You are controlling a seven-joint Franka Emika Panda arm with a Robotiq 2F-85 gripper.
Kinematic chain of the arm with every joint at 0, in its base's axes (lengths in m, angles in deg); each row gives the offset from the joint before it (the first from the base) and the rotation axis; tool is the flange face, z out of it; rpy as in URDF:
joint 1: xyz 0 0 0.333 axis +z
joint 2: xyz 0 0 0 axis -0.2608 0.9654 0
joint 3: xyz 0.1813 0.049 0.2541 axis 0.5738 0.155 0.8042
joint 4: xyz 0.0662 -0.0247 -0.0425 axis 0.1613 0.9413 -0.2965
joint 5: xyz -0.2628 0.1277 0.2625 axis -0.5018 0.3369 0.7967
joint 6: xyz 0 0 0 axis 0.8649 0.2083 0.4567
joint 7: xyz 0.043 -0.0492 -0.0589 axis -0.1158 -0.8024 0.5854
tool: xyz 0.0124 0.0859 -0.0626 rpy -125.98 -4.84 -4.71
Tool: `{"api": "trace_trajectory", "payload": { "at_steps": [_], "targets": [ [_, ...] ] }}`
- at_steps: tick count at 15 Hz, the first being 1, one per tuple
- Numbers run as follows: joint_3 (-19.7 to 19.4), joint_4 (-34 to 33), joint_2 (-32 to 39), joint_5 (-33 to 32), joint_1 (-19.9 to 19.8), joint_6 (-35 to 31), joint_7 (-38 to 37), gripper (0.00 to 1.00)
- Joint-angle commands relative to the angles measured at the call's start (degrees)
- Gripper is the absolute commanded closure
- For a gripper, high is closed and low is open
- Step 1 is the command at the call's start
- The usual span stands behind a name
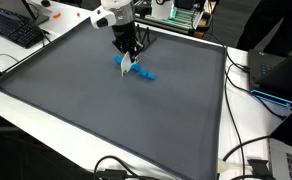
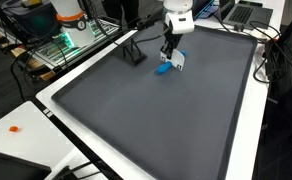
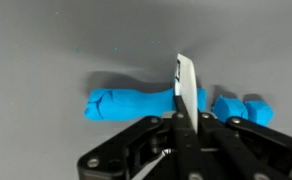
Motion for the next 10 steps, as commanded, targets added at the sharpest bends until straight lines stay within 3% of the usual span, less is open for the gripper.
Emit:
{"api": "trace_trajectory", "payload": {
  "at_steps": [1, 10],
  "targets": [
    [1.8, 1.7, 1.2, 3.1, -1.0, -1.9, 2.1, 0.99],
    [1.5, 2.1, 1.3, 5.3, -0.9, -2.9, -0.3, 0.99]
  ]
}}
